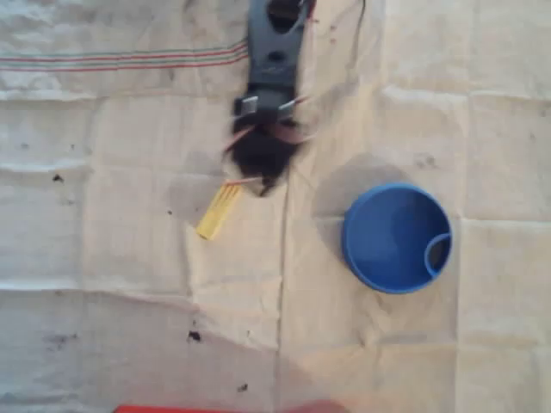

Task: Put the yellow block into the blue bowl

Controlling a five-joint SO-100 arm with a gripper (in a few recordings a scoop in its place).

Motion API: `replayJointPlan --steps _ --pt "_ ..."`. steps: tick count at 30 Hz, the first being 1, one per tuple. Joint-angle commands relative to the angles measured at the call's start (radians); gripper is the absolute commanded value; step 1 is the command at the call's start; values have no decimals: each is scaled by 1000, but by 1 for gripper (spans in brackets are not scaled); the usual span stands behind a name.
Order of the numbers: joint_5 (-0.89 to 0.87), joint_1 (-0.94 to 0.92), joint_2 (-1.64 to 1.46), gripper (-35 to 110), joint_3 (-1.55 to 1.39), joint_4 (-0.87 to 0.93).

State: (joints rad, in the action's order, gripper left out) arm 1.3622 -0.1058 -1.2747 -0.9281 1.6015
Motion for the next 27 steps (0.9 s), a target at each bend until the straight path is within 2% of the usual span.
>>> replayJointPlan --steps 1,10,17,27 --pt "64 -54 25 5 86 3" --pt "69 -83 89 33 81 -11" --pt "67 -75 150 34 87 -17" --pt "69 -69 242 34 83 -155"
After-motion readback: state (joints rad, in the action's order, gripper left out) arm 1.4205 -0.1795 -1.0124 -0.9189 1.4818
